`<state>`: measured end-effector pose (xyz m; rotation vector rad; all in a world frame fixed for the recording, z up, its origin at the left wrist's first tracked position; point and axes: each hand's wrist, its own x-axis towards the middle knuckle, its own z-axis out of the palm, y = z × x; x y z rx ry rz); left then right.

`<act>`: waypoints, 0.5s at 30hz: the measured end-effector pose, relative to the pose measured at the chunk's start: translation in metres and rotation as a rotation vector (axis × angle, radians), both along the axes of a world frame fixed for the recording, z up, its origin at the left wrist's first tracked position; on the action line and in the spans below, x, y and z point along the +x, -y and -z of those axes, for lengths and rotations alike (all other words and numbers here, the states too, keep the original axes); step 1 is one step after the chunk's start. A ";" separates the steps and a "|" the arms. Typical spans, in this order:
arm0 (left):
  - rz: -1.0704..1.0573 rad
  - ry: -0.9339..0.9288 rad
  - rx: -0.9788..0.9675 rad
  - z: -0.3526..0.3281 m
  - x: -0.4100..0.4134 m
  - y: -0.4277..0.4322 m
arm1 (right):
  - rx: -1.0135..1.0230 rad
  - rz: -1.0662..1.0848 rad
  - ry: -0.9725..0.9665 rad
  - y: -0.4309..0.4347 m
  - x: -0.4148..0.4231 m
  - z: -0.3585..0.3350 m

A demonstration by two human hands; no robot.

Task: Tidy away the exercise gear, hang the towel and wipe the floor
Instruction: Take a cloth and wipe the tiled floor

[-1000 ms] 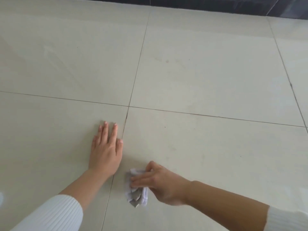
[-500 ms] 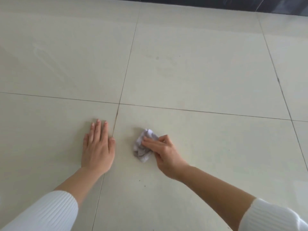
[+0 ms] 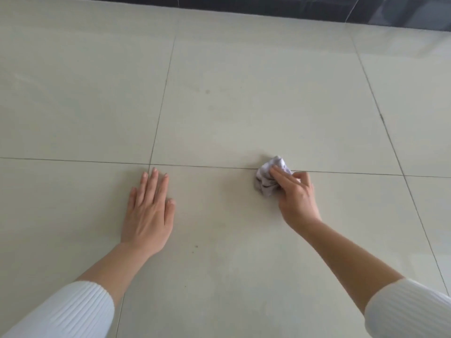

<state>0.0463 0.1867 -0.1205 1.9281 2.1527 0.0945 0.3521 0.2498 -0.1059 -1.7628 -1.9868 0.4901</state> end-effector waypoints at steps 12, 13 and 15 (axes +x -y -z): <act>-0.090 0.067 0.099 0.006 -0.004 -0.104 | 0.104 0.268 -0.135 -0.067 -0.061 0.010; -0.102 0.066 0.118 0.008 -0.005 -0.111 | 0.100 0.109 -0.133 -0.058 -0.078 0.011; -0.108 0.060 0.161 0.010 -0.007 -0.126 | 0.119 -0.179 -0.110 -0.044 -0.097 0.012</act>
